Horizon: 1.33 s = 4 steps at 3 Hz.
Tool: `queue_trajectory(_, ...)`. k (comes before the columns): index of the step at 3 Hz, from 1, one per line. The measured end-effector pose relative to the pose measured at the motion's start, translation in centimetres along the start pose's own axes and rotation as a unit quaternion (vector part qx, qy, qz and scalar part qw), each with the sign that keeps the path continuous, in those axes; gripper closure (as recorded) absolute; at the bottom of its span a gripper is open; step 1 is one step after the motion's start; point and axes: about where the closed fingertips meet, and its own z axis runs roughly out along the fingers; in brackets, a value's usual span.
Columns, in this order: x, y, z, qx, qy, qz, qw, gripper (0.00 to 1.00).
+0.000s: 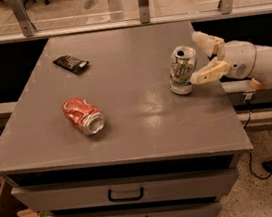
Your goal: Place 7up can upright
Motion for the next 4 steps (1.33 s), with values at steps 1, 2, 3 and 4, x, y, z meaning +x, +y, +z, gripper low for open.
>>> queue_trajectory(1,-5.4,-3.4,-3.1,0.067,0.073,-0.057,0.9934,0.00)
queue_trajectory(2,-12.7,-6.6,-5.6,0.133,0.152,-0.143,0.9689,0.00)
queue_trajectory(3,-21.5,-8.1,-6.9,0.187,0.193,-0.243,0.9321,0.00)
queue_trajectory(4,-25.0,-8.6,-8.6,0.213,0.184,-0.268,0.9211,0.00)
